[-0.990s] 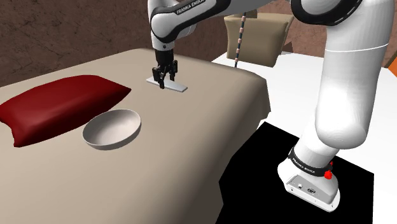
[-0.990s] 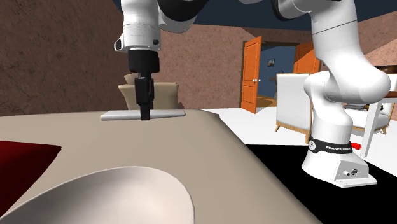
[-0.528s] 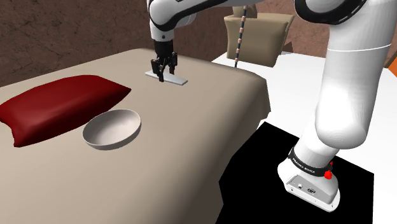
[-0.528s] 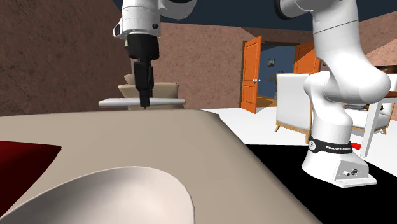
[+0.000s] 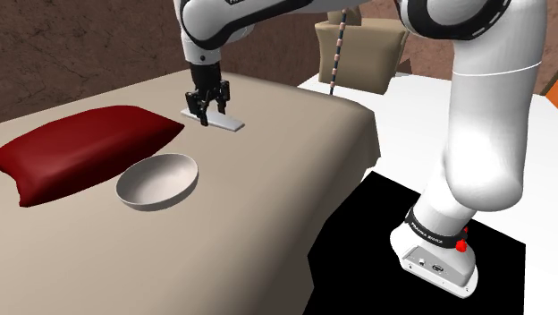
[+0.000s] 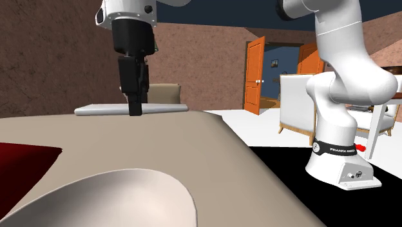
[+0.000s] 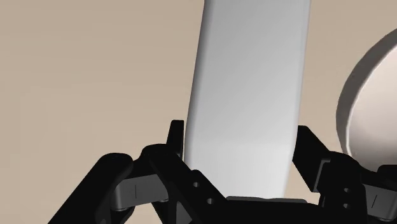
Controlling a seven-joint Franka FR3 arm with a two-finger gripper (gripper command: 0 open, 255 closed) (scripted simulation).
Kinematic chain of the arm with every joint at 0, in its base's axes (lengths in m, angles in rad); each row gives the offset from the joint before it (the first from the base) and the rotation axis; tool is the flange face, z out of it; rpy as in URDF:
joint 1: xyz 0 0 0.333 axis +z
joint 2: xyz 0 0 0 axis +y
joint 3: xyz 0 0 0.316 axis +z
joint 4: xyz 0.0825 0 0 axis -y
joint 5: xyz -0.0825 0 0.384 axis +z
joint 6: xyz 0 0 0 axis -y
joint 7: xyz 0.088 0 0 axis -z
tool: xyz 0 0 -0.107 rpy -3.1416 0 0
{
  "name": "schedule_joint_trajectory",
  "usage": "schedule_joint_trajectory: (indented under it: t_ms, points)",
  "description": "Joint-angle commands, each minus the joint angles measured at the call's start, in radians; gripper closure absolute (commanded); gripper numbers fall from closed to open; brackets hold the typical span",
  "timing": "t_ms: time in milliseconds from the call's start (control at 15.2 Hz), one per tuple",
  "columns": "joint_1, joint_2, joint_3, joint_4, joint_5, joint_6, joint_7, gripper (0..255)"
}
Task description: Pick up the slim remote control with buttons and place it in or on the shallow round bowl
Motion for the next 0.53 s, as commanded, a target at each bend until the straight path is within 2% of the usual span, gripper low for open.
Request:
schedule_joint_trajectory:
  t_ms: [0, 462]
  points:
    - [0.033, 0.008, 0.015, 0.019, -0.007, -0.012, 0.049, 255]
    - [0.15, 0.113, 0.05, 0.173, -0.043, -0.065, 0.196, 255]
